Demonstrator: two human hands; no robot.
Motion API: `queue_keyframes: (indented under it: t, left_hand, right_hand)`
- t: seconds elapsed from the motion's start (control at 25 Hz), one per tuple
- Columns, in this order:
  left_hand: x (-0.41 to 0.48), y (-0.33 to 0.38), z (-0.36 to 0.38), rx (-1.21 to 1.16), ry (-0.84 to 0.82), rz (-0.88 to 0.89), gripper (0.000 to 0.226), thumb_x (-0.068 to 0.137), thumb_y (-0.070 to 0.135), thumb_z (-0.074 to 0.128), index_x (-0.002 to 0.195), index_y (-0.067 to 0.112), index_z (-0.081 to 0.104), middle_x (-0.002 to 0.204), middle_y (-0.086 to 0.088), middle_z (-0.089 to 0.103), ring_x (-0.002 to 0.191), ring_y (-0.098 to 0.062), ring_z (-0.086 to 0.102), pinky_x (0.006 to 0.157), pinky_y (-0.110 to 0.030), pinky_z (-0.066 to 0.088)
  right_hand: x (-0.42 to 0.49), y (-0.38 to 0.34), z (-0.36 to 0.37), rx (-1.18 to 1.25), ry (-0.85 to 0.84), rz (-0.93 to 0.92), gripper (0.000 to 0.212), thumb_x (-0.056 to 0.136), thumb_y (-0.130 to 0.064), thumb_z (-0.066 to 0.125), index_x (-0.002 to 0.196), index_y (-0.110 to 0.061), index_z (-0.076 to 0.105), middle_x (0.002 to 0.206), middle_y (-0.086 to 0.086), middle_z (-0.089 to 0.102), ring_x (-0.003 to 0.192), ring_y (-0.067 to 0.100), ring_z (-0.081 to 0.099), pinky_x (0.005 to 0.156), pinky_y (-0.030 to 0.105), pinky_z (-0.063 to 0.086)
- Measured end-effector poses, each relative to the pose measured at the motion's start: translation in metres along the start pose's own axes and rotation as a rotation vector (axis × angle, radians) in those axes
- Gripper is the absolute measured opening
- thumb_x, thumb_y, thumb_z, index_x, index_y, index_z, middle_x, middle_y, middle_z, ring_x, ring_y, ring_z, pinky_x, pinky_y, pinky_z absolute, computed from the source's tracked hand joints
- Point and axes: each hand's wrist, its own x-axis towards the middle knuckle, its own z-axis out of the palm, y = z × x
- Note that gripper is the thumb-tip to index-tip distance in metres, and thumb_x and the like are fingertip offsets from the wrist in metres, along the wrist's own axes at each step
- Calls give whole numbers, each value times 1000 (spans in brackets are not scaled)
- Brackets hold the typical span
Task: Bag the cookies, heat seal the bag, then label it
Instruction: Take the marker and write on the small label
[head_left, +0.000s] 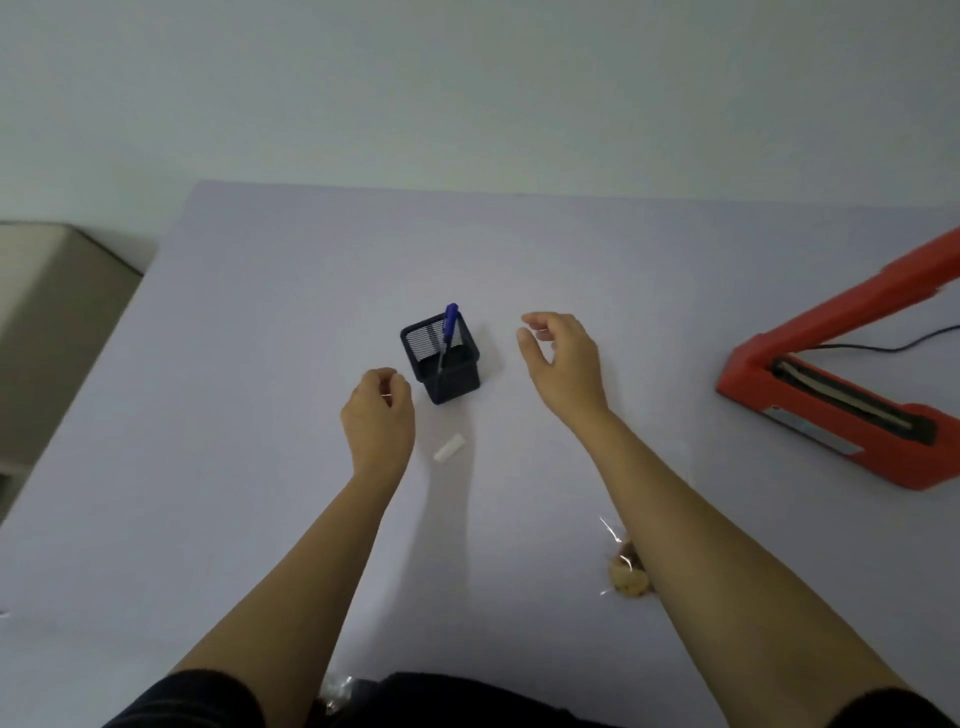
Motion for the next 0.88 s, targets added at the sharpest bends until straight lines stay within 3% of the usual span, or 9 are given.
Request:
queue_keyframes:
  t: [0.08,0.12,0.24,0.48,0.56,0.64,0.72,0.84,0.88]
  left_hand:
    - [26,-1,3,50,-99,-53,38,98,26,39,126,3,53,118,-9,62,107,-24,56,82,-24,37]
    - [37,-1,7,68,-158,-54,39,98,27,38,124,2,53,112,-8,62,107,-27,55,82,-24,36]
    - [60,-3,19,103,-271,16,32,97,22,36,94,0,59,80,-7,58,79,-29,53,65,-28,33]
    - [82,-6,20,113,-298,13,29,95,16,38,91,0,62,80,-13,61,73,-28,51,62,-31,37]
    - [83,-4,15,66,-302,1,32,95,20,37,93,-2,60,86,-16,63,81,-33,55,66,-35,40]
    - [79,1,3,-8,-290,30,38,97,29,39,114,1,57,111,-13,64,102,-31,57,83,-38,47]
    - [71,10,-12,-57,-325,192,42,96,35,45,130,11,50,127,-4,57,115,-21,54,97,-35,46]
    - [57,20,-25,19,-451,449,27,92,29,55,116,17,60,97,4,62,85,-13,58,73,-10,43]
    - [54,22,-26,32,-446,486,20,92,26,56,107,14,63,86,4,61,75,-13,55,64,-8,40]
  right_hand:
    - [24,-19,28,-14,-81,-21,32,94,-26,52,121,-11,57,123,6,58,106,16,57,87,23,44]
    - [35,-25,41,-44,-125,-19,35,93,-27,52,125,-12,54,127,7,57,111,18,56,90,25,43]
    - [63,-29,71,-169,-242,9,42,91,-26,56,131,-13,50,135,8,54,123,22,49,102,31,37]
    - [65,-43,77,-116,-167,-65,22,85,-15,64,106,-12,69,106,5,71,101,19,64,95,30,47]
    - [62,-55,64,-14,-84,-89,20,85,-13,65,105,-9,69,102,6,71,92,14,66,90,27,51]
    - [59,-68,45,39,38,-114,22,86,-14,64,107,-9,68,98,3,71,86,4,64,84,15,50]
    - [56,-80,24,75,125,-105,22,87,-16,63,108,-11,68,93,-4,68,80,-9,61,78,4,44]
    - [51,-96,3,122,161,-60,22,88,-18,61,109,-13,67,90,-8,66,77,-16,58,77,2,43]
    - [48,-100,0,144,174,-40,22,89,-20,60,110,-15,66,90,-9,66,78,-15,59,78,4,44]
